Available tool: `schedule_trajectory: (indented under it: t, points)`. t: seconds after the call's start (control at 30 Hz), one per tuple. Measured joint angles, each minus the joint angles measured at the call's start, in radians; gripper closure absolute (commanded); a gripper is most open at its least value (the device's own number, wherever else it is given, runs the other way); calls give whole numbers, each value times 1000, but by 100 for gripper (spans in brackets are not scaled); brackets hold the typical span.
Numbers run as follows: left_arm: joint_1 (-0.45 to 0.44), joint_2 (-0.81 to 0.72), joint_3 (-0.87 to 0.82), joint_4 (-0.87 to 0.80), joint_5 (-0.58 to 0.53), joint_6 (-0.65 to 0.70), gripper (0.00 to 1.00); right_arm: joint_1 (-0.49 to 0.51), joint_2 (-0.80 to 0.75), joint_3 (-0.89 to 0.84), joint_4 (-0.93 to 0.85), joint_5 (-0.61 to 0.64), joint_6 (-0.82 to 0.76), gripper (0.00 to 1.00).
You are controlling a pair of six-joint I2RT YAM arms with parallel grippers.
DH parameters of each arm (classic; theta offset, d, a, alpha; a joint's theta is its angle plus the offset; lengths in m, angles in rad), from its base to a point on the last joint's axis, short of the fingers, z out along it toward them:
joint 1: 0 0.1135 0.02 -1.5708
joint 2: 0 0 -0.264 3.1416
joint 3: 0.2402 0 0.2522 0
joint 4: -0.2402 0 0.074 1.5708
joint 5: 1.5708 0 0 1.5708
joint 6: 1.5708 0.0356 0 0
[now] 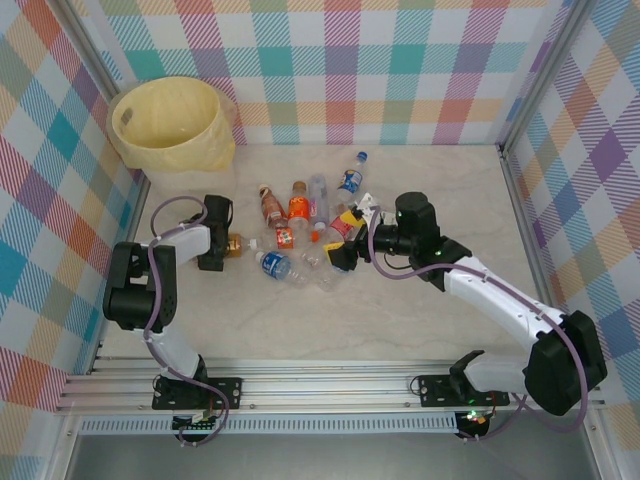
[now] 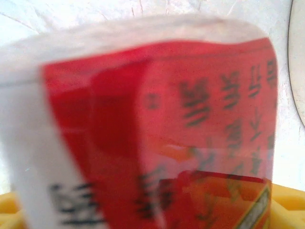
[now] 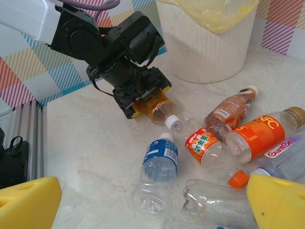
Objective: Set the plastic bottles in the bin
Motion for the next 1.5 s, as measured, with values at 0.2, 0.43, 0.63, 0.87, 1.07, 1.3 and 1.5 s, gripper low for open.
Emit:
schedule_trajectory:
  t: [0.2, 0.43, 0.63, 0.87, 1.07, 1.3, 1.5]
  points:
    - [1, -37, -46, 45, 2, 16, 34, 0, -4, 0, -1, 8, -4, 0]
    - [39, -113, -90, 48, -89, 145, 41, 0, -4, 0, 1, 10, -4, 0]
    - [43, -303, -108, -1, -185, 316, 40, 5, -4, -2, 41, 61, 0, 0]
    - [43, -517, -100, -60, -252, 523, 43, 6, -8, -60, 164, 169, 27, 0]
    - [43, -632, 14, -187, -272, 663, 44, 6, -10, -78, 253, 259, 48, 0]
    - [43, -727, 235, -273, -273, 801, 45, 6, -10, -78, 347, 323, 57, 0]
    - [44, -709, 354, -278, -229, 897, 45, 6, -10, -78, 360, 340, 64, 0]
